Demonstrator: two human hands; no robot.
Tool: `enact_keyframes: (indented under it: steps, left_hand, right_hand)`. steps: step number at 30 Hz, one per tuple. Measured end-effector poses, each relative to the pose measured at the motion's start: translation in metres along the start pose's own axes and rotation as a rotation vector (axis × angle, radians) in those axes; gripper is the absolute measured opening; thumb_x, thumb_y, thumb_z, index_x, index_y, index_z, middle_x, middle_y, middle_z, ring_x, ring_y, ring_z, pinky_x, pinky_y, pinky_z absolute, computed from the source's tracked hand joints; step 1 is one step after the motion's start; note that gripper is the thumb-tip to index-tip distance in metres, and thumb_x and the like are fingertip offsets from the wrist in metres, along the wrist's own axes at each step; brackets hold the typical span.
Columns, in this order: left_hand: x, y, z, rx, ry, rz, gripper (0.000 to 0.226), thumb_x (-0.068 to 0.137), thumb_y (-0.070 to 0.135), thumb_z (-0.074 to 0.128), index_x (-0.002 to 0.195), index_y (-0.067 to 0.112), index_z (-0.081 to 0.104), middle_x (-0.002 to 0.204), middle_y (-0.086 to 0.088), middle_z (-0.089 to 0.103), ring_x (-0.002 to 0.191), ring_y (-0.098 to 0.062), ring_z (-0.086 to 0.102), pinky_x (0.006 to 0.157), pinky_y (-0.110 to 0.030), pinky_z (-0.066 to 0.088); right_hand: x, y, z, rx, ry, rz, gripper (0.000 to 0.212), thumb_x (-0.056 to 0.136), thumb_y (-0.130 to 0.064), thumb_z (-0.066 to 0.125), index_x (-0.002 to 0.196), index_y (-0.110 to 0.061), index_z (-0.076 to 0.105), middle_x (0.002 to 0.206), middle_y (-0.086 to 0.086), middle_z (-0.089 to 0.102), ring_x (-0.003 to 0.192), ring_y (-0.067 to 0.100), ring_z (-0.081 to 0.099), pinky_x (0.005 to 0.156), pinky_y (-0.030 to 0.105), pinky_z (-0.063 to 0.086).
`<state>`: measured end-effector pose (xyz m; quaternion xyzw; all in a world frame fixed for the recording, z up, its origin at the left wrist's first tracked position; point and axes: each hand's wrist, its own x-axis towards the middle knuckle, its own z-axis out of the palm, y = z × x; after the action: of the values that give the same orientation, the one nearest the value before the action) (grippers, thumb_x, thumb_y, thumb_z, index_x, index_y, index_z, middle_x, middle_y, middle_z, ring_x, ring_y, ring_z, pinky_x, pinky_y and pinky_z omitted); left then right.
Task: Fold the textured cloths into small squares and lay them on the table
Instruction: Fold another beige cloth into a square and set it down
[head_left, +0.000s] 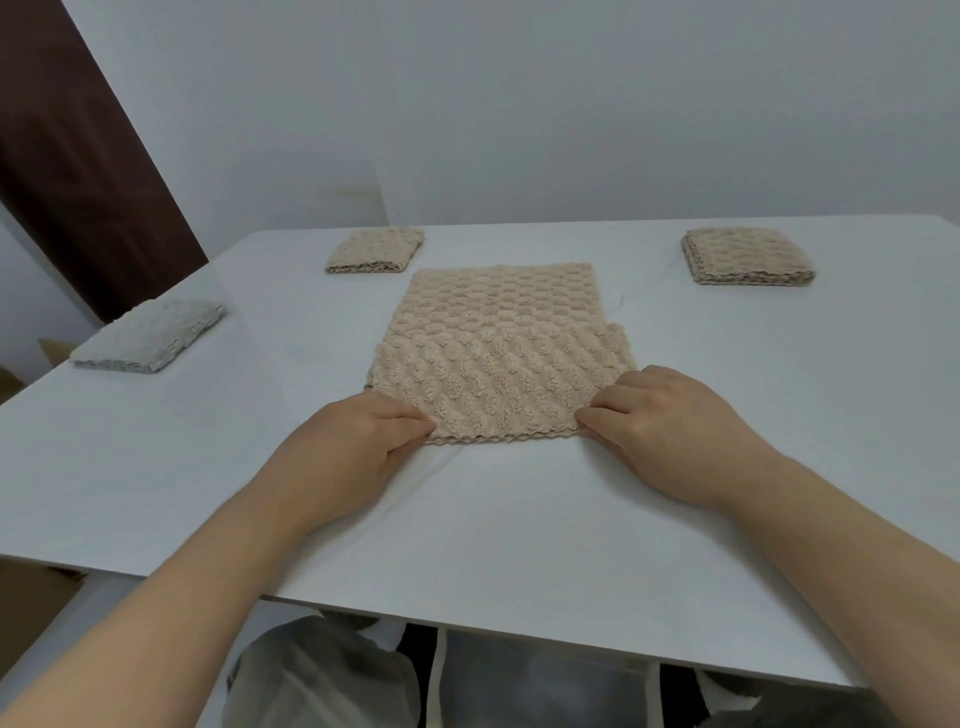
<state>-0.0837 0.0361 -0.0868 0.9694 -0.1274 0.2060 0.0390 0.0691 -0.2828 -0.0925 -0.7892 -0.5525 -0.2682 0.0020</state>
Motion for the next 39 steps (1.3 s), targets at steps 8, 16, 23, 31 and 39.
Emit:
enact_keyframes:
  steps: [8, 16, 23, 31, 39]
  left_hand:
    - [0.001, 0.009, -0.004, 0.133, -0.047, -0.018, 0.023, 0.087, 0.006, 0.073, 0.106, 0.018, 0.074, 0.102, 0.006, 0.071, 0.094, -0.022, 0.069, 0.066, -0.037, 0.06]
    - [-0.03, 0.019, -0.024, 0.015, -0.091, -0.074, 0.044, 0.099, 0.037, 0.037, 0.106, 0.018, 0.076, 0.104, 0.008, 0.073, 0.097, -0.017, 0.068, 0.08, -0.038, 0.061]
    - [-0.064, 0.035, -0.039, -0.009, -0.056, -0.037, 0.037, 0.098, 0.033, 0.046, 0.104, 0.017, 0.078, 0.103, 0.007, 0.073, 0.094, -0.016, 0.069, 0.074, -0.034, 0.061]
    - [-0.063, 0.049, -0.052, 0.017, -0.113, -0.01, 0.022, 0.092, 0.034, 0.055, 0.086, 0.024, 0.074, 0.082, 0.014, 0.066, 0.079, -0.012, 0.063, 0.063, -0.03, 0.054]
    - [-0.046, 0.056, -0.048, 0.083, -0.103, -0.125, 0.049, 0.098, 0.06, 0.042, 0.07, 0.026, 0.062, 0.067, 0.015, 0.053, 0.067, -0.011, 0.054, 0.054, -0.03, 0.046]
  right_hand:
    - [0.005, -0.012, -0.013, -0.123, -0.038, 0.007, 0.02, 0.082, -0.004, 0.045, 0.081, -0.014, 0.062, 0.074, 0.002, 0.058, 0.068, 0.027, 0.057, 0.061, 0.037, 0.044]
    - [-0.009, -0.054, -0.044, -0.017, 0.004, 0.013, 0.019, 0.074, -0.01, 0.071, 0.066, -0.015, 0.054, 0.063, 0.002, 0.053, 0.057, 0.027, 0.051, 0.055, 0.035, 0.037]
    - [-0.021, -0.089, -0.055, 0.111, 0.045, 0.103, 0.017, 0.083, -0.022, 0.05, 0.068, -0.014, 0.053, 0.071, 0.003, 0.053, 0.066, 0.027, 0.052, 0.058, 0.038, 0.043]
    - [-0.024, -0.103, -0.067, 0.15, 0.018, 0.149, 0.014, 0.081, -0.021, 0.049, 0.067, -0.018, 0.047, 0.069, 0.0, 0.051, 0.065, 0.026, 0.049, 0.058, 0.036, 0.038]
    - [-0.021, -0.109, -0.07, 0.183, 0.009, 0.251, 0.037, 0.092, -0.035, 0.058, 0.061, -0.022, 0.042, 0.063, -0.003, 0.048, 0.063, 0.024, 0.049, 0.059, 0.038, 0.042]
